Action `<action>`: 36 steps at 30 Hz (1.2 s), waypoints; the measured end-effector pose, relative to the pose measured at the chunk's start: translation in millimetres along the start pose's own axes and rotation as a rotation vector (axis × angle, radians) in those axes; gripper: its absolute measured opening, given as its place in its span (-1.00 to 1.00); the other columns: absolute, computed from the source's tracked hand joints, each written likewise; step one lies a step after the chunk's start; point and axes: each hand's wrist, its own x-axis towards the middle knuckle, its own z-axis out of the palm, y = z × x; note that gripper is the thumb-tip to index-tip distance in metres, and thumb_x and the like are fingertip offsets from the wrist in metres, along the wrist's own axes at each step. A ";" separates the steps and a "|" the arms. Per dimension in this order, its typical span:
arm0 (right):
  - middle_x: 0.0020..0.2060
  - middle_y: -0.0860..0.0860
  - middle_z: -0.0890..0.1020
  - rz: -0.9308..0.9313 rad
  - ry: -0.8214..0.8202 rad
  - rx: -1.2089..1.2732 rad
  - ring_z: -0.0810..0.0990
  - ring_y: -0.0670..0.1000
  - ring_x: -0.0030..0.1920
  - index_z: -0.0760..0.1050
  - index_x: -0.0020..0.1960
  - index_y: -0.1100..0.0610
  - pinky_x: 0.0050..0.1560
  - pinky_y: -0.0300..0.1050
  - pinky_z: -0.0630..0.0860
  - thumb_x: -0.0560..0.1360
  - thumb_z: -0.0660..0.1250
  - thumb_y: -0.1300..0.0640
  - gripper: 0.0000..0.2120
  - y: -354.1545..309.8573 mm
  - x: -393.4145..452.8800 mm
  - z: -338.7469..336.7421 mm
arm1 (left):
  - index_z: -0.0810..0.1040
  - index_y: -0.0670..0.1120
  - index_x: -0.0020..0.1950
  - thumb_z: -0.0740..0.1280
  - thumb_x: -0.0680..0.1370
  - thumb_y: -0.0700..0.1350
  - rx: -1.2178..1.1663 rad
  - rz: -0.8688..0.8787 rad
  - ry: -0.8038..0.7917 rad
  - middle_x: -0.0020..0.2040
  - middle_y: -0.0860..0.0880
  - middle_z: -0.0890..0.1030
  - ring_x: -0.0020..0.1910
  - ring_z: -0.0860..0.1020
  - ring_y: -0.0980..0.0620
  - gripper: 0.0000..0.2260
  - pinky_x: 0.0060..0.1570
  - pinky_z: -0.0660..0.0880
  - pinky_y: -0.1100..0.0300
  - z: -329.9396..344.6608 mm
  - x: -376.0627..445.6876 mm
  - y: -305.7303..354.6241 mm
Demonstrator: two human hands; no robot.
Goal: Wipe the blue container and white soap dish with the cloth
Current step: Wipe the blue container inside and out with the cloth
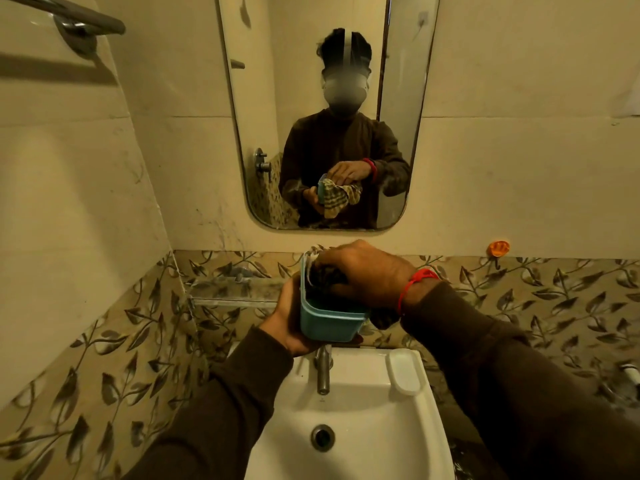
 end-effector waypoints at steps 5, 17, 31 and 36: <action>0.21 0.06 0.56 -0.005 -0.126 -0.471 0.49 0.13 0.25 0.19 0.42 0.00 0.31 0.15 0.29 0.50 0.36 0.02 -0.43 -8.2 4.7 16.7 | 0.67 -0.11 0.18 0.12 0.56 0.37 0.029 0.094 0.123 0.05 -0.29 0.70 -0.08 0.71 -0.28 -0.38 -0.15 0.65 -0.14 -2.9 6.4 4.9; 0.09 -0.03 0.61 -0.004 -0.242 -0.073 0.54 0.03 0.10 0.31 0.25 -0.03 0.28 0.11 0.20 0.53 0.28 0.04 -0.68 -12.2 -5.3 14.9 | 0.78 -0.12 -0.08 0.09 0.59 0.34 0.060 0.202 0.136 -0.10 -0.21 0.74 -0.18 0.73 -0.15 -0.35 -0.28 0.65 0.03 -22.7 13.8 23.8; 0.24 -0.03 0.58 0.008 -0.153 -0.412 0.50 0.08 0.32 0.18 0.40 0.04 0.38 0.45 -0.32 0.59 0.03 -0.23 -0.50 -14.4 0.0 14.0 | 0.75 -0.07 0.07 0.11 0.60 0.30 0.151 0.214 0.166 0.09 -0.21 0.72 -0.04 0.72 -0.16 -0.43 -0.12 0.65 -0.01 -18.6 14.4 22.9; 0.20 0.02 0.59 0.005 -0.154 -0.481 0.47 0.11 0.34 0.18 0.42 0.15 0.42 0.42 -0.28 0.59 0.13 -0.11 -0.49 -20.4 -2.9 18.7 | 0.74 -0.06 0.08 0.12 0.57 0.36 0.222 0.263 0.151 0.09 -0.20 0.72 0.01 0.70 -0.16 -0.40 -0.01 0.62 -0.03 -19.7 15.6 26.5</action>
